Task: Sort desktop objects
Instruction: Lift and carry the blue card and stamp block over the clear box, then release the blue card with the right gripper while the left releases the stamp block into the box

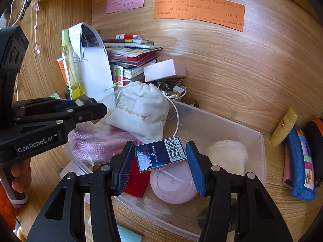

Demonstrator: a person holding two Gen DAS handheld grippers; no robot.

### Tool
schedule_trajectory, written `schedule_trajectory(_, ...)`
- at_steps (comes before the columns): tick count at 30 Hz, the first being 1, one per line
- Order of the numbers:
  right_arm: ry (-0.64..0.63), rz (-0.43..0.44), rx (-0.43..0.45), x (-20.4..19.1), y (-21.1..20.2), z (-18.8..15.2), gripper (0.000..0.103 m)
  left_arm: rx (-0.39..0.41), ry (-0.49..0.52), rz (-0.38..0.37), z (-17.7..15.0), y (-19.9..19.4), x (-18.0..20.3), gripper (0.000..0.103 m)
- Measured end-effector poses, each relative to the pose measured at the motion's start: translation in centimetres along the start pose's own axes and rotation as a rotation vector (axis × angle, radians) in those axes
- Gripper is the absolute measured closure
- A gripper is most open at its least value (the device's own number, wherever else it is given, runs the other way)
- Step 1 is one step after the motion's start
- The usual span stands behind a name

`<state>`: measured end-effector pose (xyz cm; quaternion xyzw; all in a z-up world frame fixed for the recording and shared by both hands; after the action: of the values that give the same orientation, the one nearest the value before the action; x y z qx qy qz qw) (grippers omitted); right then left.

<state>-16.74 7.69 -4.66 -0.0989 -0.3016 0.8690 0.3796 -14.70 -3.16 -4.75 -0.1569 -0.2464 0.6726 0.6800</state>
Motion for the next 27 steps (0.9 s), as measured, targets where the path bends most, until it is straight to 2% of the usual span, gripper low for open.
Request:
schedule_trajectory(7, -0.012, -0.009, -0.010, -0.4, 0.3, -0.3, 0.054, 0.007, 0.043, 0.022, -0.3, 0.5, 0.5, 0.079)
schedule_trajectory(17, -0.064, -0.034, 0.007, -1.1, -0.2, -0.4, 0.054, 0.024, 0.053, 0.031, -0.3, 0.4, 0.6, 0.078)
schedule_trajectory(19, -0.072, -0.040, 0.012, -1.2, -0.3, -0.5, 0.054, 0.028, 0.057, 0.042, -0.4, 0.3, 0.6, 0.070)
schedule_trajectory(20, -0.078, -0.046, 0.016, -1.3, -0.4, -0.5, 0.054, 0.028, 0.057, 0.047, -0.4, 0.3, 0.6, 0.063)
schedule_trajectory(24, -0.093, -0.050, 0.023, -1.6, -0.5, -0.7, 0.052, 0.053, 0.076, 0.050, -0.5, -0.2, 0.9, 0.052)
schedule_trajectory(27, -0.102, -0.061, 0.019, -1.7, -0.5, -0.8, 0.045, 0.083, 0.091, 0.046, -0.5, -0.8, 1.2, 0.046)
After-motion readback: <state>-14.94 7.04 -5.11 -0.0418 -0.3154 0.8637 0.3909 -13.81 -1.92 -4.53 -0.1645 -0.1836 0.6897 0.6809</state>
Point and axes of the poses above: each gripper's, at about its wrist camera, not at the fingertips, and y roughly the way its jaws point, x to its right, z to its top, the point moved 5 cm from there along y, roughly the way its jaws point, and after that the axes turned 2 degrees about x, right-handed, at the moved point
